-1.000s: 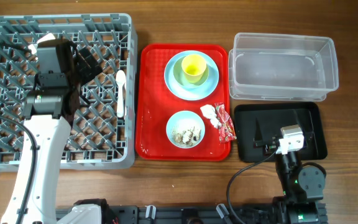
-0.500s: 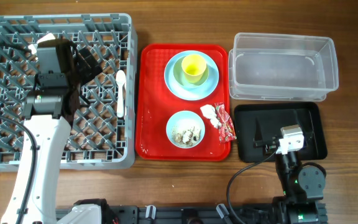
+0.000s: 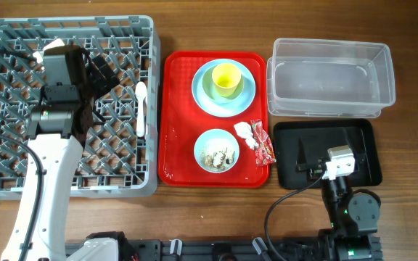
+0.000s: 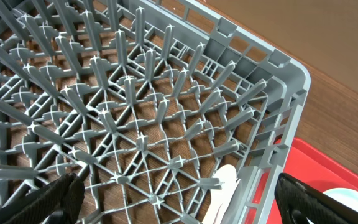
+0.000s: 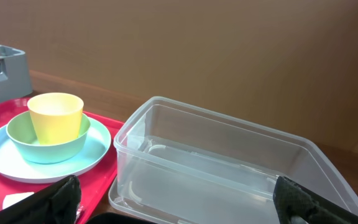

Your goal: Sort waste into correct bins and load items into the dishwasher rack

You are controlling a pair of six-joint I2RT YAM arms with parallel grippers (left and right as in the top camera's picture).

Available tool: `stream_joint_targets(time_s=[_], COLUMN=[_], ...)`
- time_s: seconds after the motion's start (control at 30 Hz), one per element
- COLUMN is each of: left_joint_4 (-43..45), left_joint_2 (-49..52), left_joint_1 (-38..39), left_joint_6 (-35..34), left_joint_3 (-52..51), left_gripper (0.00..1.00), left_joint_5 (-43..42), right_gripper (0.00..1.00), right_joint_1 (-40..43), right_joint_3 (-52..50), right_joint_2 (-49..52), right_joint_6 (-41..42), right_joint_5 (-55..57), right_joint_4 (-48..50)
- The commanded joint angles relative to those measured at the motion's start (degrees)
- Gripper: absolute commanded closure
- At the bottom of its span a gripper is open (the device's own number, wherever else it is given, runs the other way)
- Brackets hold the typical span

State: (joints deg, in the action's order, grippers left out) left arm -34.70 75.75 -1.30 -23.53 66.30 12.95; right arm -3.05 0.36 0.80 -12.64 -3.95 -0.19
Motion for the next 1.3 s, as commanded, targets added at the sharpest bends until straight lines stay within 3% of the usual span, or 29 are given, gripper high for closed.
stream_joint_targets(time_s=[0.0, 1.27], left_joint_4=[0.0, 0.0], left_joint_2=[-0.4, -0.4], left_joint_1=[-0.3, -0.3], left_joint_6=[-0.9, -0.9], left_joint_3=[1.0, 1.0], left_gripper=[0.00, 0.00], left_joint_5=[-0.1, -0.1], right_gripper=[0.00, 0.00], right_joint_1=[0.1, 0.1], right_joint_3=[0.0, 0.0], right_joint_2=[0.0, 0.0], right_joint_6=[0.7, 0.7], right_joint_5=[0.5, -1.3], right_joint_4=[0.2, 1.5])
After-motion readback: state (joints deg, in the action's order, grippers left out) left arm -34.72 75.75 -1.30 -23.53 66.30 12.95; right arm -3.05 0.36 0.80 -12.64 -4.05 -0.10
